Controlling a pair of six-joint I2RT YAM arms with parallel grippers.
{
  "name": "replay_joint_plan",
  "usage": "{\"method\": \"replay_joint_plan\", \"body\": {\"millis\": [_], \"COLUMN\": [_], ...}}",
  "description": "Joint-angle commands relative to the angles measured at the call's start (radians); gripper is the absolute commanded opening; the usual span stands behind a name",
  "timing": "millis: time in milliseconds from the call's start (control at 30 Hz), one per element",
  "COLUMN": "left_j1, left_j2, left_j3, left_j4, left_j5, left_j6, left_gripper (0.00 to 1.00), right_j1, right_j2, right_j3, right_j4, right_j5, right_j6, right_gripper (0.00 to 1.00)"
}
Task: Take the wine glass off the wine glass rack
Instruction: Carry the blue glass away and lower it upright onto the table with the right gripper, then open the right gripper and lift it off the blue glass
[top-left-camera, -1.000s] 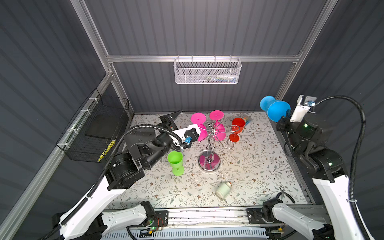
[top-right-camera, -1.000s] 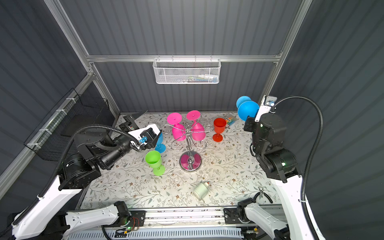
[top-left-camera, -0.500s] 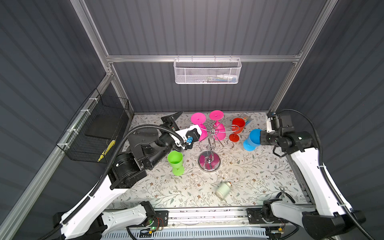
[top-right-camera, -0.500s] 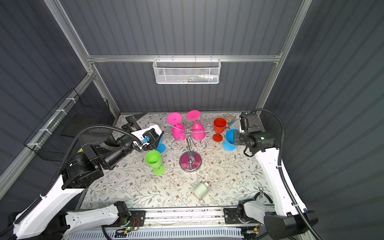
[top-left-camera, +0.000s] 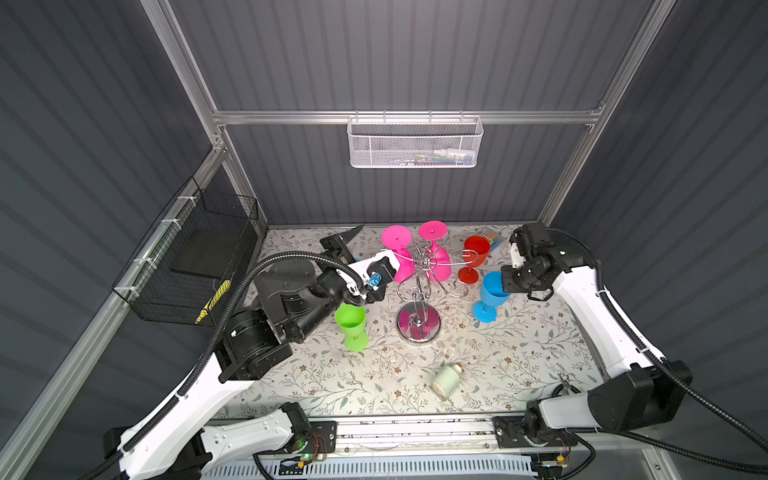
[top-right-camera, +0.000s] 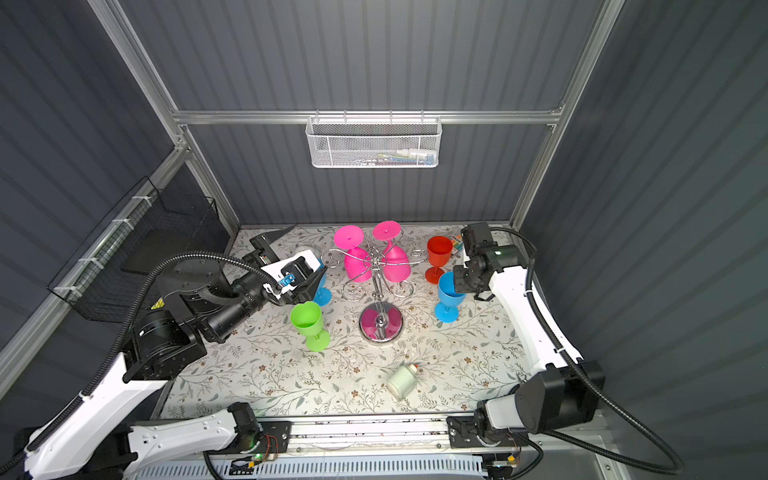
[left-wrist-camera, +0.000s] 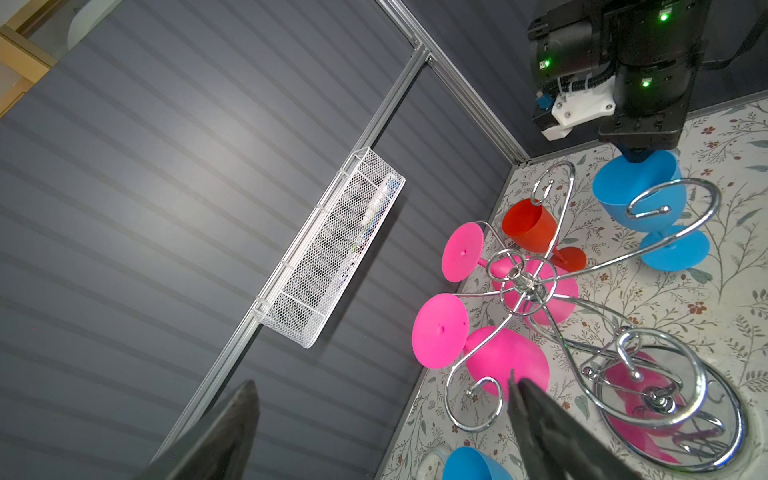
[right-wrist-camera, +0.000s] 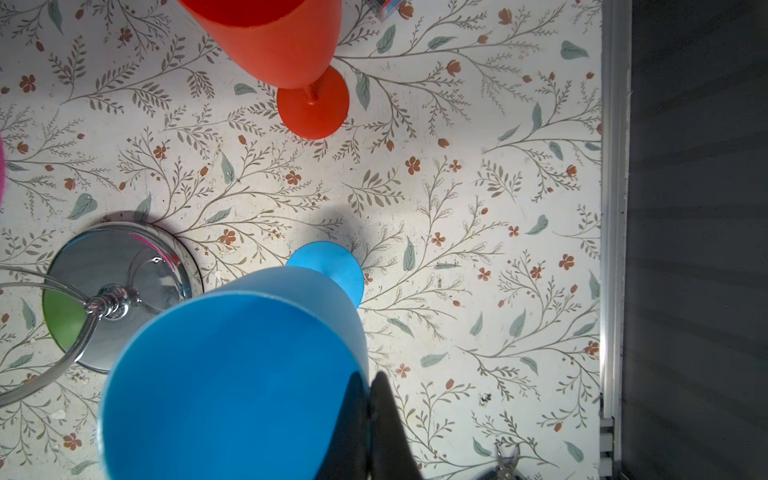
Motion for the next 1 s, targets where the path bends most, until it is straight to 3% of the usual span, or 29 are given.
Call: {"method": "replay_joint_plan", "body": {"millis": [0,800,967], "left_j1": [-0.003,-0.004,-0.003], "left_j2": [-0.012,0.016,0.016], "left_j3": [-0.013,-0.016,-0.02], "left_j4": [0.026,0.014,0.015], "left_j5": [0.004,0.023,0.026], "left_j6": [-0.031,-0.063,-0.065], "left_gripper": [0.96,0.98,0.98], "right_j1": [-0.003,-0.002,-0.002], "right_j2": [0.029,0.119,0.121], "right_j3": [-0.006,-0.055,-0.055], "right_j4": [0.025,0.098,0.097], "right_j5": [-0.027,-0.03,-0.03], "right_j6": [0.009,0.025,0.019], "right_gripper": [0.0,0.0,0.09]}}
